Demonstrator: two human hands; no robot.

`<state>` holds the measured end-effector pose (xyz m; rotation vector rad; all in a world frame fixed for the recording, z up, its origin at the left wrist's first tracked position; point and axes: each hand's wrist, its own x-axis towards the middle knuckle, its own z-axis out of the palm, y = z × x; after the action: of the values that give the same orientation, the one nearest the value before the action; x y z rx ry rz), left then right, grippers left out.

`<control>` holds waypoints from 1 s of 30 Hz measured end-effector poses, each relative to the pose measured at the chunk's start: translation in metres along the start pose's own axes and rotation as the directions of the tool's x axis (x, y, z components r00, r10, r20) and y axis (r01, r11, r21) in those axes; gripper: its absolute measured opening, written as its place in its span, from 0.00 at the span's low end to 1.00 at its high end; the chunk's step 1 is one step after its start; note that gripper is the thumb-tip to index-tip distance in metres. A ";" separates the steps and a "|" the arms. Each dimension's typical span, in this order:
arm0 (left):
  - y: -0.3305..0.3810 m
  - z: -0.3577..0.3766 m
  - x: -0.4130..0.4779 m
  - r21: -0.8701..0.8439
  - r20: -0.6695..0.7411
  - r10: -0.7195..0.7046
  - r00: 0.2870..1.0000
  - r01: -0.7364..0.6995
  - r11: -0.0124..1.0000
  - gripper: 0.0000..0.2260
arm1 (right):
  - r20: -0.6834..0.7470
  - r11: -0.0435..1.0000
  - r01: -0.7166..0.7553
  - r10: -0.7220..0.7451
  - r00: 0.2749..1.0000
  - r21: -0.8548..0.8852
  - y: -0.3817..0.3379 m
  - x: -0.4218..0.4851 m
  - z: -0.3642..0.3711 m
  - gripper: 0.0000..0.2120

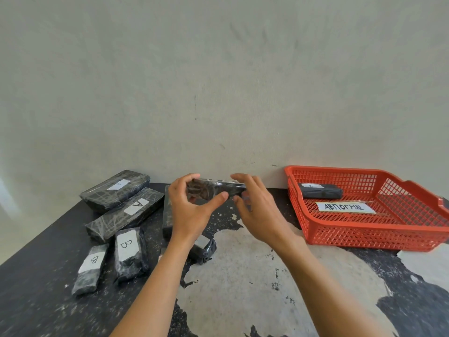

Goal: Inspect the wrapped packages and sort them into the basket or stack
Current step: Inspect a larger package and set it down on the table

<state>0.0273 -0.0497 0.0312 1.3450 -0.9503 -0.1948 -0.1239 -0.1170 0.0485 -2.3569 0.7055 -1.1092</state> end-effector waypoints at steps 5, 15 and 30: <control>0.000 -0.010 0.003 -0.162 0.142 -0.015 0.990 0.038 0.986 0.36 | 0.103 0.990 -0.113 0.104 0.989 0.085 0.005 -0.001 -0.004 0.29; -0.002 -0.007 0.005 -0.165 0.155 0.007 0.988 0.019 0.986 0.16 | 0.138 0.973 -0.146 0.122 0.983 0.180 0.018 0.001 -0.015 0.32; 0.001 0.003 0.001 -0.094 0.116 0.106 0.988 -0.096 0.991 0.17 | -0.083 1.000 -0.019 0.018 0.996 -0.016 0.021 0.005 -0.011 0.08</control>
<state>0.0256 -0.0520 0.0320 1.2116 -1.0965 -0.2396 -0.1354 -0.1383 0.0454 -2.3246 0.7669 -1.2028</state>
